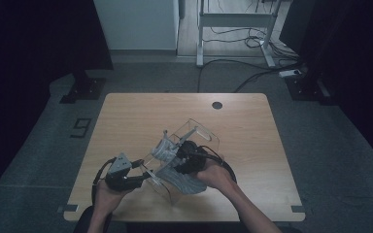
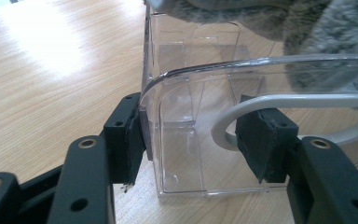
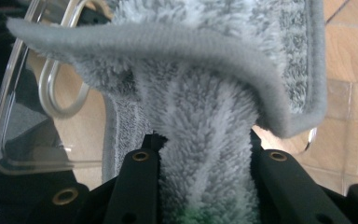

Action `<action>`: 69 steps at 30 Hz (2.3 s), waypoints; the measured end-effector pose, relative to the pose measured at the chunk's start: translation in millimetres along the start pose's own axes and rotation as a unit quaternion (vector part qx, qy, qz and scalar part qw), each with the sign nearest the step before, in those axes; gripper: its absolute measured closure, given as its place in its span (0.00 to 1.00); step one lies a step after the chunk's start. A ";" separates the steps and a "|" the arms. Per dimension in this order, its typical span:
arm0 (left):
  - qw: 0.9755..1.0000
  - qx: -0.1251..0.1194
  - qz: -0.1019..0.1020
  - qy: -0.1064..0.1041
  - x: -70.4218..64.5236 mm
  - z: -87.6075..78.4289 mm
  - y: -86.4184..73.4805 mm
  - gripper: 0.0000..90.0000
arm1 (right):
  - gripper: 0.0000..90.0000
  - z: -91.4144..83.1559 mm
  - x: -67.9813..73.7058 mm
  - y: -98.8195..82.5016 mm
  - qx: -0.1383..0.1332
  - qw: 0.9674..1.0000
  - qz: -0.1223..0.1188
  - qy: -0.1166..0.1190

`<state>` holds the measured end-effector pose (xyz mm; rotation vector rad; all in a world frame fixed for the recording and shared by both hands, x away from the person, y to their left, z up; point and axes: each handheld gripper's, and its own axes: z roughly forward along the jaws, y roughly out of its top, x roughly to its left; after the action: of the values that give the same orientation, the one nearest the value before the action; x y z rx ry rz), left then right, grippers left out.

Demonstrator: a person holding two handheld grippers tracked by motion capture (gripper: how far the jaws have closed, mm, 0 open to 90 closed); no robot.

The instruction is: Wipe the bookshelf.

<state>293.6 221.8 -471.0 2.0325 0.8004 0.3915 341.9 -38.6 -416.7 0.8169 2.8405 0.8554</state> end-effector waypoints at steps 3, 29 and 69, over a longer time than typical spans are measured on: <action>1.000 0.000 0.000 0.001 -0.2 0.1 0.1 0.49 | 0.76 -1.1 1.0 -5.7 -0.001 1.000 0.005 0.002; 1.000 -0.001 -0.005 0.006 5.7 9.4 6.2 0.49 | 0.75 15.4 -2.3 -39.4 0.004 1.000 0.018 -0.023; 1.000 -0.002 -0.017 0.014 24.9 38.4 25.0 0.49 | 0.74 62.0 -42.0 -64.6 -0.005 0.997 0.064 -0.050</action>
<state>342.7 204.5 -472.2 2.0104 0.8495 0.4025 360.2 -74.7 -506.9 1.0203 2.7200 0.8177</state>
